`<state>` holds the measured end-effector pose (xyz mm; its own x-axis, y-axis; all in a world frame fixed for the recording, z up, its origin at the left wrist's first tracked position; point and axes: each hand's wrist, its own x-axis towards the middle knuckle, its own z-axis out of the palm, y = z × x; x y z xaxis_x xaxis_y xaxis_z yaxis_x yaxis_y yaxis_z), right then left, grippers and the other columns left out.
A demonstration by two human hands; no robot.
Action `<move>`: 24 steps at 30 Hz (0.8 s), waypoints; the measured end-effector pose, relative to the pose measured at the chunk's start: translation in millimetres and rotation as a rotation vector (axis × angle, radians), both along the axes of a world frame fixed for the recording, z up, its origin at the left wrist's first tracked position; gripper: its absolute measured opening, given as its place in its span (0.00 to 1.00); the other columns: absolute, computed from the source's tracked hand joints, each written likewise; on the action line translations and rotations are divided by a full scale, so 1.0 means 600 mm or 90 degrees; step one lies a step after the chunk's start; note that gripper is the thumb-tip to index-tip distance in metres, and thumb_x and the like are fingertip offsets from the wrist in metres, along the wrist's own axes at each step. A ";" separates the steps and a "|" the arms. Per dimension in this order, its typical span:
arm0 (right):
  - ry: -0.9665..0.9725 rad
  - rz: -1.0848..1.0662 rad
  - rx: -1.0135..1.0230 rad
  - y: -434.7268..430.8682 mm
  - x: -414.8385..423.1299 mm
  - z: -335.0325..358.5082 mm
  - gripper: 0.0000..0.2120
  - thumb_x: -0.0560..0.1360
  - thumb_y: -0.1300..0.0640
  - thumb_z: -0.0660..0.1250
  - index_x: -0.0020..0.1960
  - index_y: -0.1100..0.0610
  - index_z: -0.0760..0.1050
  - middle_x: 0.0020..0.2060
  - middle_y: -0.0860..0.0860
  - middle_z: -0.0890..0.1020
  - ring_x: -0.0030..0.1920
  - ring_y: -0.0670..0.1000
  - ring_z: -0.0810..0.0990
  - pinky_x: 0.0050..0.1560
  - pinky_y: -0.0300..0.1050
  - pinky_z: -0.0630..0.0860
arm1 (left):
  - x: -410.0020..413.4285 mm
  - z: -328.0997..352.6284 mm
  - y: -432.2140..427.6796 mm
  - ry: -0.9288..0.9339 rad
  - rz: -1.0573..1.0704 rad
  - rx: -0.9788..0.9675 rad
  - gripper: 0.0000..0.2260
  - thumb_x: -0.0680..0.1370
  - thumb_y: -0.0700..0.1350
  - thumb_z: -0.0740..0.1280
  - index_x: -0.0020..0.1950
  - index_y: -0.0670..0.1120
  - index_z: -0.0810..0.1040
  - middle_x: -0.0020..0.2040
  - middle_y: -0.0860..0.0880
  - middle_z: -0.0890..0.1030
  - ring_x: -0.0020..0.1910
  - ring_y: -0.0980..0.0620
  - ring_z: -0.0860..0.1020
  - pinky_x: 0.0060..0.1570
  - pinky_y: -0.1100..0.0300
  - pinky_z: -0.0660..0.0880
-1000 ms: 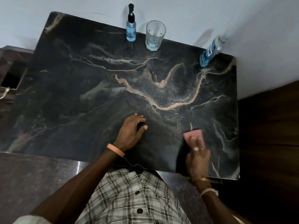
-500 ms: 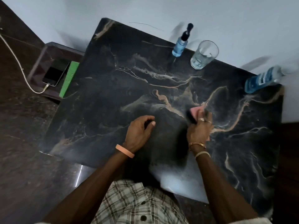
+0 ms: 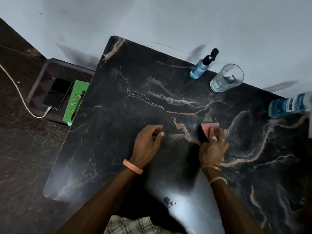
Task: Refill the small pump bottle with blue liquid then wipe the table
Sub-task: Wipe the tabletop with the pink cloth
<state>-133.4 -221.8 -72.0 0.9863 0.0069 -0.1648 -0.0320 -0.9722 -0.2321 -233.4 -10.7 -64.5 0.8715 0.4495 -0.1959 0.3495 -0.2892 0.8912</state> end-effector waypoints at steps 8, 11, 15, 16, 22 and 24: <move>0.066 0.557 0.094 0.187 -0.072 0.007 0.23 0.82 0.57 0.57 0.77 0.51 0.63 0.70 0.53 0.72 0.61 0.50 0.72 0.64 0.46 0.71 | 0.031 -0.001 0.050 0.027 0.084 0.056 0.11 0.80 0.44 0.66 0.62 0.47 0.79 0.57 0.52 0.81 0.57 0.56 0.78 0.60 0.57 0.75; -0.048 0.614 0.090 0.136 0.005 -0.009 0.22 0.77 0.67 0.62 0.70 0.58 0.74 0.71 0.55 0.72 0.63 0.61 0.76 0.62 0.56 0.73 | 0.028 -0.005 0.051 0.027 0.091 0.057 0.11 0.79 0.43 0.68 0.61 0.45 0.80 0.56 0.50 0.81 0.55 0.54 0.79 0.56 0.59 0.77; -0.025 0.264 0.063 0.160 0.068 -0.008 0.25 0.74 0.64 0.55 0.69 0.55 0.75 0.71 0.51 0.72 0.65 0.61 0.70 0.63 0.52 0.69 | 0.047 0.003 0.036 0.018 0.088 0.063 0.11 0.79 0.42 0.68 0.61 0.45 0.80 0.55 0.50 0.81 0.53 0.54 0.79 0.55 0.56 0.78; -0.008 0.270 0.109 0.171 0.057 -0.003 0.24 0.74 0.65 0.57 0.67 0.55 0.77 0.68 0.52 0.76 0.64 0.60 0.72 0.62 0.51 0.70 | 0.051 0.007 0.029 0.010 0.085 0.063 0.10 0.79 0.42 0.68 0.60 0.45 0.80 0.54 0.52 0.80 0.53 0.53 0.79 0.56 0.54 0.77; 0.055 0.615 0.165 0.021 -0.065 -0.008 0.23 0.72 0.65 0.68 0.66 0.54 0.78 0.66 0.51 0.77 0.68 0.56 0.73 0.68 0.59 0.68 | 0.030 0.012 -0.038 -0.001 0.016 0.081 0.09 0.79 0.39 0.68 0.58 0.42 0.81 0.54 0.46 0.82 0.54 0.48 0.79 0.57 0.47 0.76; 0.040 0.565 0.132 -0.064 -0.031 -0.014 0.25 0.73 0.67 0.68 0.67 0.52 0.76 0.69 0.49 0.74 0.69 0.57 0.73 0.69 0.56 0.67 | 0.021 0.010 -0.077 -0.019 -0.085 0.116 0.08 0.77 0.38 0.69 0.55 0.42 0.82 0.52 0.46 0.83 0.52 0.47 0.79 0.57 0.47 0.74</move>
